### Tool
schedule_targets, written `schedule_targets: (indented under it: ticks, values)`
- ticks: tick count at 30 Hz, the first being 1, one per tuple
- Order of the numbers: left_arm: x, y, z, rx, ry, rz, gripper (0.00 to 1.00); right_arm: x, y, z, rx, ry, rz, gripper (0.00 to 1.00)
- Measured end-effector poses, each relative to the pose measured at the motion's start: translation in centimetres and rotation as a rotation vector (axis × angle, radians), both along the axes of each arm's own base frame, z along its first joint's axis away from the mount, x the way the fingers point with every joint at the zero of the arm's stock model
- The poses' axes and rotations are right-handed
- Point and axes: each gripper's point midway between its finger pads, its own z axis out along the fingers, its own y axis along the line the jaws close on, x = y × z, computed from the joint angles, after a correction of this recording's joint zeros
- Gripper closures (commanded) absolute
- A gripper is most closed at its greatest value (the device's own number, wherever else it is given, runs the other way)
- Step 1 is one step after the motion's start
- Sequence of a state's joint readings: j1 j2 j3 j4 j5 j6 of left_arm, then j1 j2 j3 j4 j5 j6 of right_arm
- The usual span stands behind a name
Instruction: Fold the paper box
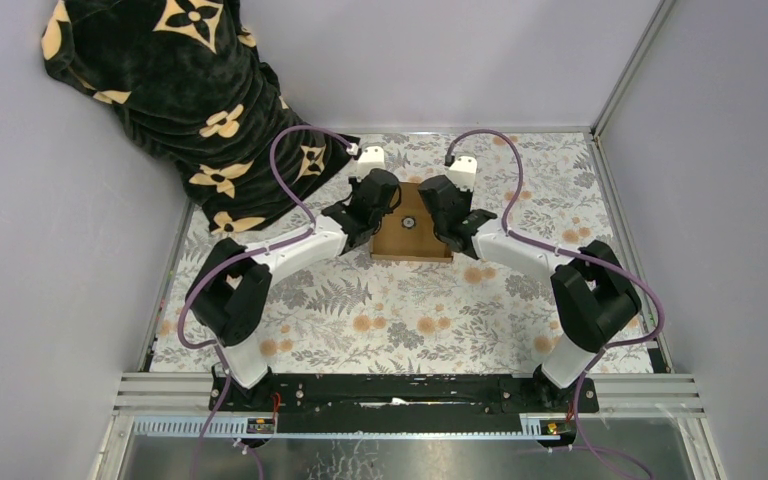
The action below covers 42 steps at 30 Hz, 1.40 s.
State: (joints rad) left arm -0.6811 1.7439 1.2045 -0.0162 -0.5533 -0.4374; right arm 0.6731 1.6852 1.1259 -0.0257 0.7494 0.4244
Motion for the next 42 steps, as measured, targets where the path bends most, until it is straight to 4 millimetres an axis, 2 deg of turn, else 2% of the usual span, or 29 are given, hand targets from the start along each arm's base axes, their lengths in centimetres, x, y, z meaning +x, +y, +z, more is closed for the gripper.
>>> schedule_targets:
  ticks: [13,29,42]
  values:
    - [0.4,-0.5,-0.1,-0.029,0.003,0.016,0.89,0.1,-0.2,-0.3,0.035,-0.057,-0.01,1.0]
    - [0.0,-0.6,-0.8,-0.081,-0.003,0.036,0.91,-0.3,-0.3,-0.8,0.085,-0.092,-0.018,1.0]
    - [-2.2,-0.8,-3.6,-0.045,0.051,0.009,0.91,-1.2,-0.4,-2.1,0.07,-0.065,-0.008,1.0]
